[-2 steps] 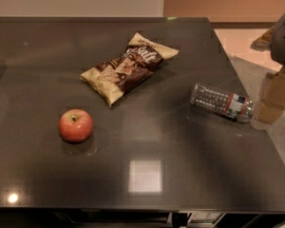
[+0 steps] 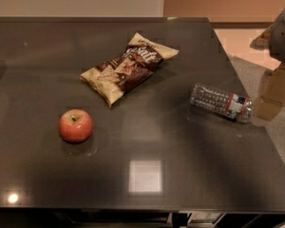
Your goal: Move water bottle near apple
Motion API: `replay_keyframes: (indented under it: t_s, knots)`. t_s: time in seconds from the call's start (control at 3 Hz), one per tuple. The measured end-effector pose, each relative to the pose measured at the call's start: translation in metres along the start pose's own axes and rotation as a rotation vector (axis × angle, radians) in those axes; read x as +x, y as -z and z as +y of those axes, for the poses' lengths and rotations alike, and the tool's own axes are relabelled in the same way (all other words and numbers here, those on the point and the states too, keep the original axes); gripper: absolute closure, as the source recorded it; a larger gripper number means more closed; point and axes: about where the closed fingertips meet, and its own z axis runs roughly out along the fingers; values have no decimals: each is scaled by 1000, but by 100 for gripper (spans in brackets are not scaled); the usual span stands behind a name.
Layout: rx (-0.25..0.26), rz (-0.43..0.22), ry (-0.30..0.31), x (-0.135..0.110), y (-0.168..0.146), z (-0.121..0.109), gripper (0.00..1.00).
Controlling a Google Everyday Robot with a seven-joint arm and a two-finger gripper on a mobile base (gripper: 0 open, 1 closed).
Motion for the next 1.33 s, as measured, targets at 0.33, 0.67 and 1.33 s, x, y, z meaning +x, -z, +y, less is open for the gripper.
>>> replay_keyframes:
  t_s: [0.33, 0.67, 1.33]
  knots:
    - [-17, 14, -9, -1, -10, -9, 0]
    - [-30, 27, -2, -7, -24, -23, 0]
    - [-53, 82, -19, -6, -57, -52, 0]
